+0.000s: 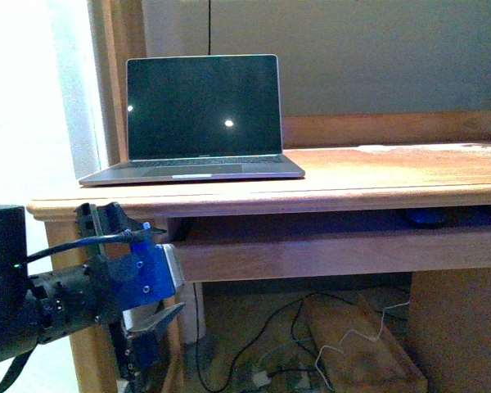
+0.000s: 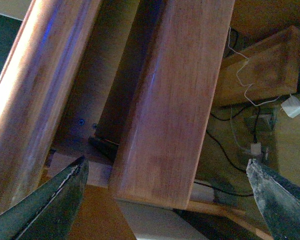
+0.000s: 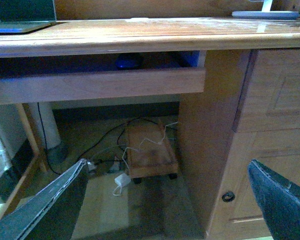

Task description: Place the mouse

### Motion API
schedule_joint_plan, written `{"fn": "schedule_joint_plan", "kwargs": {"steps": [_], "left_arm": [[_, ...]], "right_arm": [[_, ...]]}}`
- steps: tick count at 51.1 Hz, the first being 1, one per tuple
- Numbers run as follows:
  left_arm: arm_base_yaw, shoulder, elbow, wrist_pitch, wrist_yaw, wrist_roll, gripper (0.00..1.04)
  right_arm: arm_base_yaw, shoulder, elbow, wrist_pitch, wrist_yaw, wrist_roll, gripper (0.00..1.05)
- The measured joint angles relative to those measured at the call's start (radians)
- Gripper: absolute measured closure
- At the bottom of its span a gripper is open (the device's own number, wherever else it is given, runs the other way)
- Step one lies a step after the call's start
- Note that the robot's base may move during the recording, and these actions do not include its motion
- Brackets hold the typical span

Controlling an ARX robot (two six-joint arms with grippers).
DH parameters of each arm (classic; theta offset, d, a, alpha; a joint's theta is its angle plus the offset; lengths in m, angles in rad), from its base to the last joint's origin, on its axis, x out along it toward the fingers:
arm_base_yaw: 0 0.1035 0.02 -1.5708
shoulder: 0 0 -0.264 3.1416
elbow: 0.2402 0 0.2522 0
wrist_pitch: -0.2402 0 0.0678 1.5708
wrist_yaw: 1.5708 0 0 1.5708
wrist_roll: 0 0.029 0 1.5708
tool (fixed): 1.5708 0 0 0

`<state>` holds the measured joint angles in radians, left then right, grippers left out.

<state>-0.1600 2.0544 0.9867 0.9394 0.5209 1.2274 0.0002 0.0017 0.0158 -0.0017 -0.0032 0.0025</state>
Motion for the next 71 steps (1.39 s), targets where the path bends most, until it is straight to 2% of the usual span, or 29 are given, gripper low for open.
{"fn": "schedule_joint_plan", "kwargs": {"steps": [18, 29, 33, 38, 43, 47, 51, 59, 65, 71], "left_arm": [[-0.039, 0.175, 0.202, -0.021, 0.037, -0.009, 0.08], [-0.055, 0.214, 0.236, -0.034, 0.037, 0.017, 0.08], [-0.068, 0.191, 0.232, -0.145, -0.016, 0.018, 0.08], [-0.088, 0.094, 0.206, -0.404, -0.056, 0.007, 0.08], [-0.104, -0.008, 0.161, -0.584, -0.047, -0.064, 0.07], [-0.111, -0.064, 0.129, -0.668, -0.022, -0.095, 0.07], [-0.122, -0.136, 0.080, -0.737, 0.019, -0.169, 0.07], [-0.152, -0.211, 0.024, -0.723, 0.080, -0.375, 0.07], [-0.174, -0.278, -0.031, -0.652, 0.124, -0.649, 0.07], [-0.196, -0.374, -0.115, -0.465, 0.139, -1.068, 0.08]], "right_arm": [[0.000, 0.000, 0.000, 0.000, 0.000, 0.000, 0.07], [0.000, 0.000, 0.000, 0.000, 0.000, 0.000, 0.07], [0.000, 0.000, 0.000, 0.000, 0.000, 0.000, 0.07], [0.000, 0.000, 0.000, 0.000, 0.000, 0.000, 0.07], [0.000, 0.000, 0.000, 0.000, 0.000, 0.000, 0.07], [0.000, 0.000, 0.000, 0.000, 0.000, 0.000, 0.07], [0.000, 0.000, 0.000, 0.000, 0.000, 0.000, 0.07], [0.000, 0.000, 0.000, 0.000, 0.000, 0.000, 0.07], [0.000, 0.000, 0.000, 0.000, 0.000, 0.000, 0.07], [0.000, 0.000, 0.000, 0.000, 0.000, 0.000, 0.07]]}}
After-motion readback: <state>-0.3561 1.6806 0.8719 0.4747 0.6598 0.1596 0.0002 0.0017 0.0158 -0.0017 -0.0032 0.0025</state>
